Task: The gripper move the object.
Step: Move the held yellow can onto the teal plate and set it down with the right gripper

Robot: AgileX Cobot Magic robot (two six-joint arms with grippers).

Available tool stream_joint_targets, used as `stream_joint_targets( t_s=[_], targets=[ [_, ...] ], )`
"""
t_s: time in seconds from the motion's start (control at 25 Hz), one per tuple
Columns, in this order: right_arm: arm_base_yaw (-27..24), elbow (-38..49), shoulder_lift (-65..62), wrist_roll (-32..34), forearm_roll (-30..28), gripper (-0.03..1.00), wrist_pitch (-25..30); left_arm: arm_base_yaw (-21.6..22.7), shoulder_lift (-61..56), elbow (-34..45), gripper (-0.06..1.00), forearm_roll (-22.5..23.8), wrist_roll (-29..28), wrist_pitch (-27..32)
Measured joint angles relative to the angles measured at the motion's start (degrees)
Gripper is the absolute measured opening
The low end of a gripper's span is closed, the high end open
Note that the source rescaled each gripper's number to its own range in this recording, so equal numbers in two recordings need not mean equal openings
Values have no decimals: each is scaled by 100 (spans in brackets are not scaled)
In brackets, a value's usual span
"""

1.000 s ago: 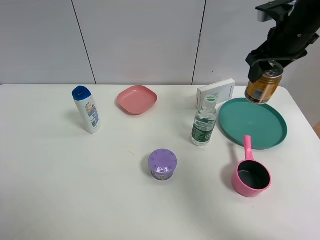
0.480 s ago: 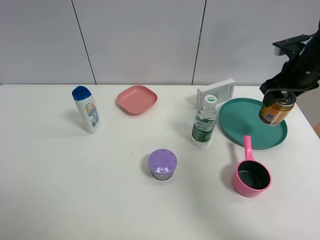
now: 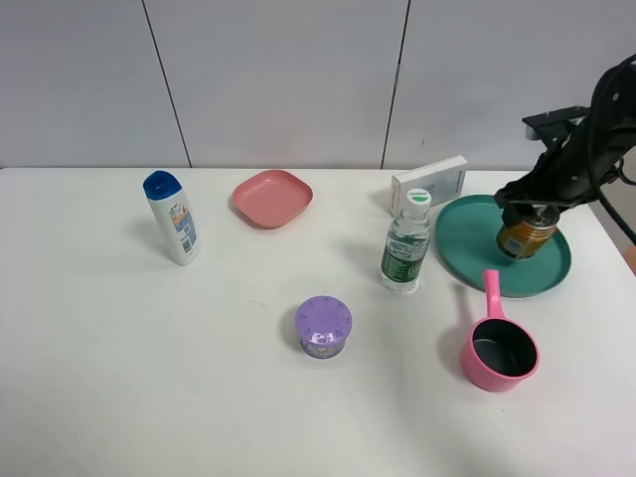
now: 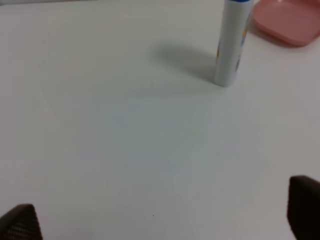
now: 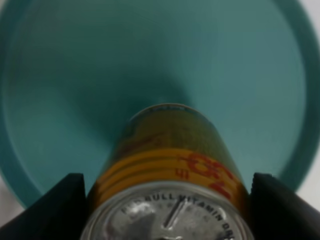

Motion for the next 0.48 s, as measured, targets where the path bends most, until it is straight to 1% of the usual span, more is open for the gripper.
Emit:
stream_joint_targets(
  t_s=[0.16, 0.48],
  targets=[
    [0, 5, 339, 186, 0, 0, -127, 0, 0, 0, 100, 0, 0, 0],
    [-2, 5, 359, 211, 110, 0, -180, 0, 0, 0, 100, 0, 0, 0]
  ],
)
